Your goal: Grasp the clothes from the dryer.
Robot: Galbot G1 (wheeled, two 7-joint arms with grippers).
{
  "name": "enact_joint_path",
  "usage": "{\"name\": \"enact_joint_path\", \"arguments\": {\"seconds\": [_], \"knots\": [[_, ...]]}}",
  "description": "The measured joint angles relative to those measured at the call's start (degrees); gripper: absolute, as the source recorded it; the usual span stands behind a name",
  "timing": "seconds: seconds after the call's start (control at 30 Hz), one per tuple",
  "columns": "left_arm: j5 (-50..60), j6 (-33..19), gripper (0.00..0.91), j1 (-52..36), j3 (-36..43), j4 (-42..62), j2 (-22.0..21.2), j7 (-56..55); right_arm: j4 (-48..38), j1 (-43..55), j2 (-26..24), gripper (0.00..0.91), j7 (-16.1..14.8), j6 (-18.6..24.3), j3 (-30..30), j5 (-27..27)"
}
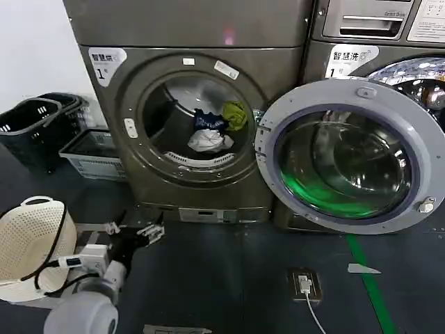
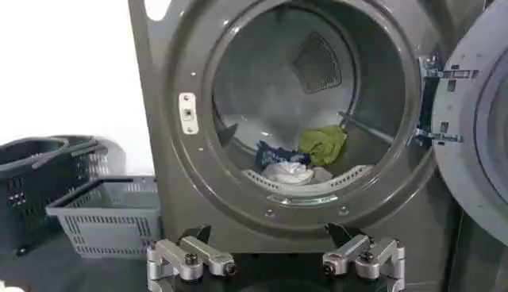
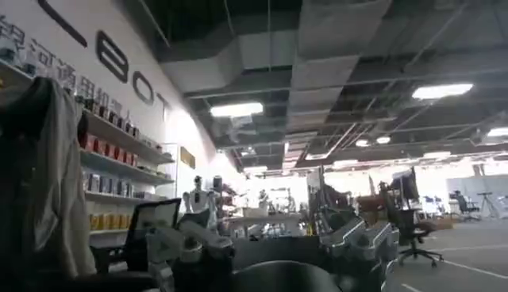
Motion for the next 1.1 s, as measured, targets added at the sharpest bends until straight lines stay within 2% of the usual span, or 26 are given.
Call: {"name": "enact_joint_path", "arguments": {"seconds": [1.1], "knots": [[0.82,0.00,0.907,-0.96,1.22,1.77,-1.55,-0.22,-0.69,-0.23,-0.09,0.907,0.67,0.60,0.13,0.22]]}}
